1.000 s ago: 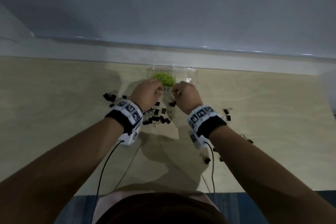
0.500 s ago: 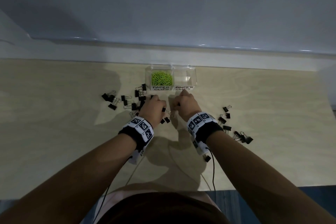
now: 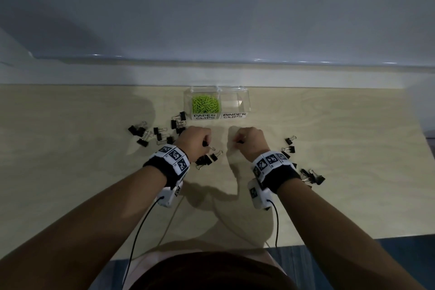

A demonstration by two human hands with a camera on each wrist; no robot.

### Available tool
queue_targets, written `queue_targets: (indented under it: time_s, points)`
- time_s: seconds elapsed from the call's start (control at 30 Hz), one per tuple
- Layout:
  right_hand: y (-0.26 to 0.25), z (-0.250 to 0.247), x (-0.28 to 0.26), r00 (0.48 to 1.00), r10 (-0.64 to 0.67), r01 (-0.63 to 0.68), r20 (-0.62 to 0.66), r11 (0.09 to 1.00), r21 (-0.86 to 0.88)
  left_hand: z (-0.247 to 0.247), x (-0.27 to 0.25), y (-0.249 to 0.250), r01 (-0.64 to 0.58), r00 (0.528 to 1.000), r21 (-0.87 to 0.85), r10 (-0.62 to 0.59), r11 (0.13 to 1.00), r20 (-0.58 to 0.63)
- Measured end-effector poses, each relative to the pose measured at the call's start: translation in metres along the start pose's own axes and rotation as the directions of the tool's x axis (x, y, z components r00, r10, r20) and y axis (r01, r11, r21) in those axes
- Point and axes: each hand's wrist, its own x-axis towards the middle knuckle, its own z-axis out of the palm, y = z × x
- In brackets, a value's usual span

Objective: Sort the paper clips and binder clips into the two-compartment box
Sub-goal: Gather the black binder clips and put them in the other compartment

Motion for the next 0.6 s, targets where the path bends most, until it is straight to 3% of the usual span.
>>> queue_targets:
  time_s: [0.1, 0.2, 0.3, 0.4, 0.5, 0.6]
  points:
    - [0.001, -0.013, -0.001, 0.996, 0.018, -0.005, -0.082, 0.989, 0.147, -0.003, 0.002, 0.007, -0.019, 1.000, -0.028, 0.018, 0.999, -0.005]
    - [-0.005, -0.031, 0.012, 0.977, -0.035, 0.072, -0.212, 0.983, 0.168, -0.012, 0.011, 0.025, -0.031, 0.999, -0.093, 0.026, 0.995, -0.047]
    - [-0.018, -0.047, 0.036, 0.927, -0.102, 0.163, -0.362, 0.977, 0.141, -0.029, 0.030, 0.049, -0.081, 0.973, -0.109, 0.055, 0.991, -0.223]
    - [-0.029, -0.053, 0.053, 0.928, -0.126, 0.168, -0.349, 0.982, 0.091, -0.047, 0.056, 0.071, -0.067, 0.928, -0.021, 0.055, 0.998, -0.369]
    - [-0.022, -0.058, 0.054, 0.948, -0.116, 0.141, -0.297, 0.988, 0.062, -0.049, 0.080, 0.084, -0.034, 0.945, 0.139, 0.077, 0.990, -0.318]
    - [0.010, -0.074, 0.044, 0.925, -0.101, 0.131, -0.367, 0.990, 0.058, -0.039, 0.094, 0.084, -0.043, 0.970, 0.214, 0.092, 0.976, -0.223]
